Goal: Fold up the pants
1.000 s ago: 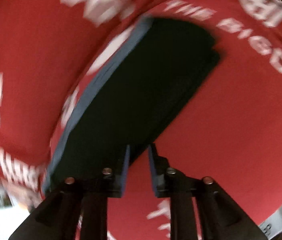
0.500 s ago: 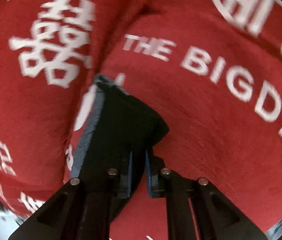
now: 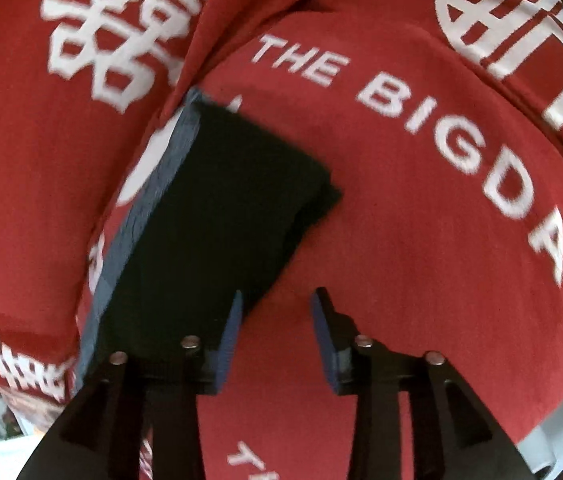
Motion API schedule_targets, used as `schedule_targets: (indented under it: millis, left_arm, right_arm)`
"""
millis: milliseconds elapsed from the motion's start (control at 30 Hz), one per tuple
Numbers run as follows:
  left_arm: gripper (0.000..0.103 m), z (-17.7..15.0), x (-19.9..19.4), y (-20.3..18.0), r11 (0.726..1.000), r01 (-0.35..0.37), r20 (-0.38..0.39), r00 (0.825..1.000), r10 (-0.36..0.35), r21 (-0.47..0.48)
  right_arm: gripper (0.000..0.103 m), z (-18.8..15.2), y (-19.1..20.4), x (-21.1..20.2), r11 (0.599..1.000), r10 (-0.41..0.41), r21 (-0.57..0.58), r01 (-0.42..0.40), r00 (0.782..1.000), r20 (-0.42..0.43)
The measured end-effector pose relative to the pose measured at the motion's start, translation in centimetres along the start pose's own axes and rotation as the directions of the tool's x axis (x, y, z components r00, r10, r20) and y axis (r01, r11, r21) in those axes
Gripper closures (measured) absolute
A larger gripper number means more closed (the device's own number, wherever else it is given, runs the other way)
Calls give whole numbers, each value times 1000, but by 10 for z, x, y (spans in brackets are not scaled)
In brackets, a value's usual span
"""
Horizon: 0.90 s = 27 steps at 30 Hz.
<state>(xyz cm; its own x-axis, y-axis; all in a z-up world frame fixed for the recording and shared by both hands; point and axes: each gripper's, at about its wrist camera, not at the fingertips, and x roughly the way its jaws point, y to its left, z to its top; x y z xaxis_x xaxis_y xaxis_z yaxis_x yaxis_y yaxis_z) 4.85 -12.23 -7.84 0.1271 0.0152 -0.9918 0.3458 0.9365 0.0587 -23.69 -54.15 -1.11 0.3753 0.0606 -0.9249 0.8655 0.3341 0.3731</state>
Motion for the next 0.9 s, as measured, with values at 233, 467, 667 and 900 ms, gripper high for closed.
schedule_targets:
  millis: [233,467,667,900]
  left_arm:
    - [1,4,-5,-5,999,-22,-17,1000,23,25]
    - [1,6,-17,-19,997,-46,-24,999,47,57]
    - [1,7,-31,-37,996,-31,-2,1000,31,86]
    - [1,17,-40,-75,988,36,20,999,-40,152]
  right_arm:
    - [57,-46,27,4,993,-15,-115,6,997,-76]
    - [57,-61,37,12,990,8,-136,-24,993,-115]
    - [57,-64,60,2,969,-17,-245,-2,997,-77]
    - [57,-71,116,0,881,-47,-472,36,999,-12]
